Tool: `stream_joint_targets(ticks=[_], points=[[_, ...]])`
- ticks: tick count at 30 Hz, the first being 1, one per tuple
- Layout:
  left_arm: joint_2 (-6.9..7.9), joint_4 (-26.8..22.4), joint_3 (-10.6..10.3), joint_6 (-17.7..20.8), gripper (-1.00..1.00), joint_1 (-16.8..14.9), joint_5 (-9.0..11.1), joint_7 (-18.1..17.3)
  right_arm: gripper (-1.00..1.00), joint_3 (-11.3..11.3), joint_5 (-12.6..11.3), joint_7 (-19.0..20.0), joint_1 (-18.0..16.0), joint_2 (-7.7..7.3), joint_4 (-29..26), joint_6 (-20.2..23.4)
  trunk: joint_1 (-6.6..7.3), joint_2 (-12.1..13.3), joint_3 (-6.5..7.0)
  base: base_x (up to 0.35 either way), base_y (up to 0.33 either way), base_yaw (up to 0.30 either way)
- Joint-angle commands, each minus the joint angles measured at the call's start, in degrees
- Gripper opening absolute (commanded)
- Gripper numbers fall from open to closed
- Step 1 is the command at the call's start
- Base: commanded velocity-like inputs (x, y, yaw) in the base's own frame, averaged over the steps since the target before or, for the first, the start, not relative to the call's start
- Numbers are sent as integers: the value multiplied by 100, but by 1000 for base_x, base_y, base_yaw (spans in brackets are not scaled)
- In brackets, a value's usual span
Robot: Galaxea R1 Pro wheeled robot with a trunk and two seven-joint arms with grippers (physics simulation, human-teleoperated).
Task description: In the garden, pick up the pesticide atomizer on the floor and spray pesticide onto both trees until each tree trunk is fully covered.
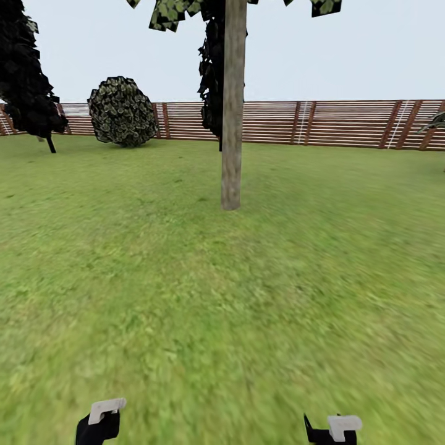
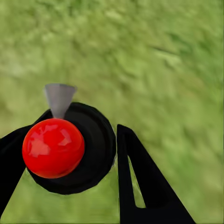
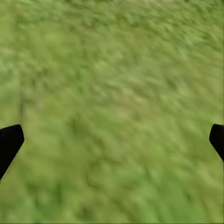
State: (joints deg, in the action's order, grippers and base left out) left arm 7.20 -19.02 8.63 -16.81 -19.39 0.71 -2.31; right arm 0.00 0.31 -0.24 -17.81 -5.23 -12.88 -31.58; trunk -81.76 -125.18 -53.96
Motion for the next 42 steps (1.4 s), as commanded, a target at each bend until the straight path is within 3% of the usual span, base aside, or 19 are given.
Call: stream_joint_targets(ticks=[1,42], points=[[-1,6,24,-17,-100,-4,8,-24,100,0,3,-2,-3,-1,4,-17,-2,-2,-5,339,0,0],[0,-5,24,-20,-100,-4,8,-24,100,0,4,-2,-3,4,4,-15,-2,-2,45,339,0,-4]])
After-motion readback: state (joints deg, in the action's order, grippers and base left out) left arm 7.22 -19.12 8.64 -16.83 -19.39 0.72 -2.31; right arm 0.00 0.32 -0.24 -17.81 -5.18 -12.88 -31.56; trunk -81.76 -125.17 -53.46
